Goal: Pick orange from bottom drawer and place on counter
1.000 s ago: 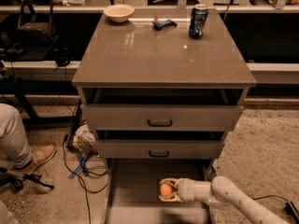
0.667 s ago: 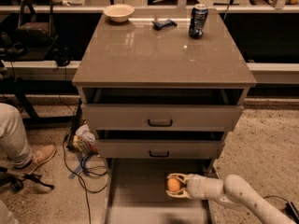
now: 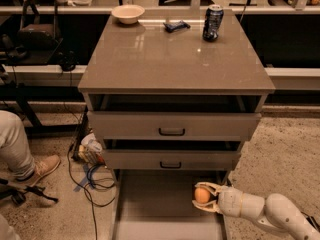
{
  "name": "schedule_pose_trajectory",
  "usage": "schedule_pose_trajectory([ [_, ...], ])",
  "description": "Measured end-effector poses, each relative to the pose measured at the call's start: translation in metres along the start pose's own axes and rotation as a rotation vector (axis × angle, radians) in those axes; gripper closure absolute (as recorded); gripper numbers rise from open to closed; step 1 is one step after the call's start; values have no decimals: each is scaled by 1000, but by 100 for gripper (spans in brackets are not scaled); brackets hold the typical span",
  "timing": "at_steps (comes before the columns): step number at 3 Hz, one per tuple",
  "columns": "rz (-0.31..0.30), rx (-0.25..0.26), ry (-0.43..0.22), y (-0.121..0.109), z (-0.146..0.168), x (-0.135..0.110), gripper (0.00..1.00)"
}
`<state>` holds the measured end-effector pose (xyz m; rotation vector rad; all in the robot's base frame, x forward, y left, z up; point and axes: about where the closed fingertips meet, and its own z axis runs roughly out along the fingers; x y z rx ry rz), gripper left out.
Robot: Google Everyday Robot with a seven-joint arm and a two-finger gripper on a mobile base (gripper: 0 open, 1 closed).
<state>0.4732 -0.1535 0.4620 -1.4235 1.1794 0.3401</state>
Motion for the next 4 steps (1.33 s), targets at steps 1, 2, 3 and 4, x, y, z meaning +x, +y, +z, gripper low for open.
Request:
schedule_pose_trajectory([
  [1,0,0,0,0,0,0,100],
  [2,23,47,-48,-14,-6,-7,100],
  [3,11,140,-92,-56,-39,-29,100],
  [4,-13,217,-113,-101,-77,-55,100],
])
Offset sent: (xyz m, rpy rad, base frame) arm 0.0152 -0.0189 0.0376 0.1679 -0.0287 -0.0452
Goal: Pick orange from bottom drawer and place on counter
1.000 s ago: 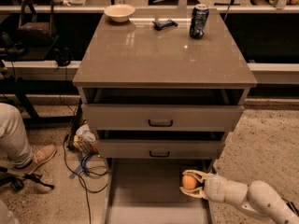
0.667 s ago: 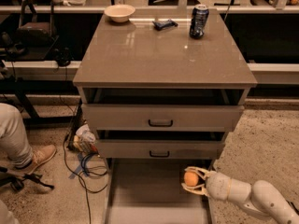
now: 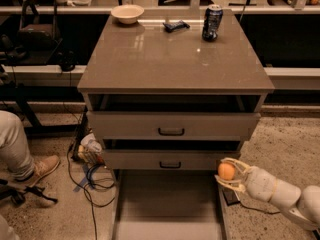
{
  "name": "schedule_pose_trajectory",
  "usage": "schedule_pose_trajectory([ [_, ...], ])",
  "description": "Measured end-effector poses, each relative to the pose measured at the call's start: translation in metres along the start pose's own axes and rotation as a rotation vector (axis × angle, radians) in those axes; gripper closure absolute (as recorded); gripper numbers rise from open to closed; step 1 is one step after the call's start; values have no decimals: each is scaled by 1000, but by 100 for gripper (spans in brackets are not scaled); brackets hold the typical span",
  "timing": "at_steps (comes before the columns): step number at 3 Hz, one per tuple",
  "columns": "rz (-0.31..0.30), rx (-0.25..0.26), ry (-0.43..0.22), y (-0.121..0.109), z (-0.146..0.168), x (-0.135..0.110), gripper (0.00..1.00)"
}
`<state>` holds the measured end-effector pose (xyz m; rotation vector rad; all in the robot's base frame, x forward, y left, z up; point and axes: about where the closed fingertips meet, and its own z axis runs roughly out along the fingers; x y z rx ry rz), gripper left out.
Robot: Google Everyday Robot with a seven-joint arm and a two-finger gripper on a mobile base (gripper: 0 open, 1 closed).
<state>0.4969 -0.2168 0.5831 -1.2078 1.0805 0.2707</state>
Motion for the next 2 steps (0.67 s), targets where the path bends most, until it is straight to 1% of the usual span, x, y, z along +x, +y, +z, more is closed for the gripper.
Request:
schedule_pose_trajectory([
  [1,-36,65,-49,-53,-21,-33,100],
  [2,-36,65,-49,-53,-21,-33,100],
])
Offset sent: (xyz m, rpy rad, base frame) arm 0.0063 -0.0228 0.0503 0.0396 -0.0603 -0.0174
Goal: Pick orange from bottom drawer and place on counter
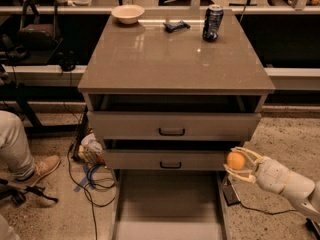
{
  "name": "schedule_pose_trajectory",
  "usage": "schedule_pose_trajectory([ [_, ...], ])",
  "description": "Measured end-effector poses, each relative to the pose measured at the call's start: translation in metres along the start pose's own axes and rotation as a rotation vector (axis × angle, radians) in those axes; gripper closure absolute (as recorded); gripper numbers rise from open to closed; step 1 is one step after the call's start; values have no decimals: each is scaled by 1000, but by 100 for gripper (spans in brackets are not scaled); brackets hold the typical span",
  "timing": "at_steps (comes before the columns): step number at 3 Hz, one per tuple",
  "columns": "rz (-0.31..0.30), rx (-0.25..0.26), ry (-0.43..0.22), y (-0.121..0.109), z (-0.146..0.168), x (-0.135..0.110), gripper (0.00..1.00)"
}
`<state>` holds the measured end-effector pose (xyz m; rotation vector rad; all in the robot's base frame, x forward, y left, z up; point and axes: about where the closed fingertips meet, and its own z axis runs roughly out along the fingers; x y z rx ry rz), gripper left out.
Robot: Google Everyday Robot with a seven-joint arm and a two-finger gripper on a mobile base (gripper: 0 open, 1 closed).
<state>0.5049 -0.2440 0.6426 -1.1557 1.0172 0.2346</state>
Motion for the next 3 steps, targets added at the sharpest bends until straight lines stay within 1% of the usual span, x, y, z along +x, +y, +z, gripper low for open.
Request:
schedule_pose_trajectory([
  [1,-2,-10,-19,-8,1,-6,100],
  [2,-11,-10,-24,-40,-9,-27,100],
  [3,-54,-29,-26,-85,-18,-63,100],
])
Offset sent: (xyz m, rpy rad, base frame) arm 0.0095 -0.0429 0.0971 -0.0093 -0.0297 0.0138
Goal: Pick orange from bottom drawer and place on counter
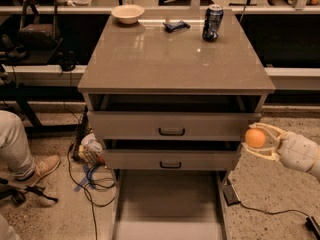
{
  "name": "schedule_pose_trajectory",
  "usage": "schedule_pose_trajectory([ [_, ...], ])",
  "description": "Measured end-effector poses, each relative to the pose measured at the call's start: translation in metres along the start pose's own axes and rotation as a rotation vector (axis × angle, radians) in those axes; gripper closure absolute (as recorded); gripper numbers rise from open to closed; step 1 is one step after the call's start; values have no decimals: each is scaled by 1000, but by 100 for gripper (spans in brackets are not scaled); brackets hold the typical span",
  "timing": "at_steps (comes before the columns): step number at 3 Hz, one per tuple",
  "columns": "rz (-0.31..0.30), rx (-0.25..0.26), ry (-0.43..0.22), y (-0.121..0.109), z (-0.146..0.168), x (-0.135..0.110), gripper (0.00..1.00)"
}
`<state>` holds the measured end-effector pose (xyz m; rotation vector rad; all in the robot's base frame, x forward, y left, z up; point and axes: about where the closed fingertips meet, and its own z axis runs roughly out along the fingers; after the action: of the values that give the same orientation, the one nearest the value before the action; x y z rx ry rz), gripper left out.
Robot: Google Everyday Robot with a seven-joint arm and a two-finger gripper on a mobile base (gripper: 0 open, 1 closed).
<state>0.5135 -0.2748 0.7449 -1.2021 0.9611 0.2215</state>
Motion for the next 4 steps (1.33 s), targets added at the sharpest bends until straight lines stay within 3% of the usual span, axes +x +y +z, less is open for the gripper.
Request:
schedule_pose_trajectory([
  [1,0,0,0,0,0,0,100],
  [2,16,14,-30,-25,-5,-14,100],
  [4,24,1,-85,-107,-11,-61,100],
])
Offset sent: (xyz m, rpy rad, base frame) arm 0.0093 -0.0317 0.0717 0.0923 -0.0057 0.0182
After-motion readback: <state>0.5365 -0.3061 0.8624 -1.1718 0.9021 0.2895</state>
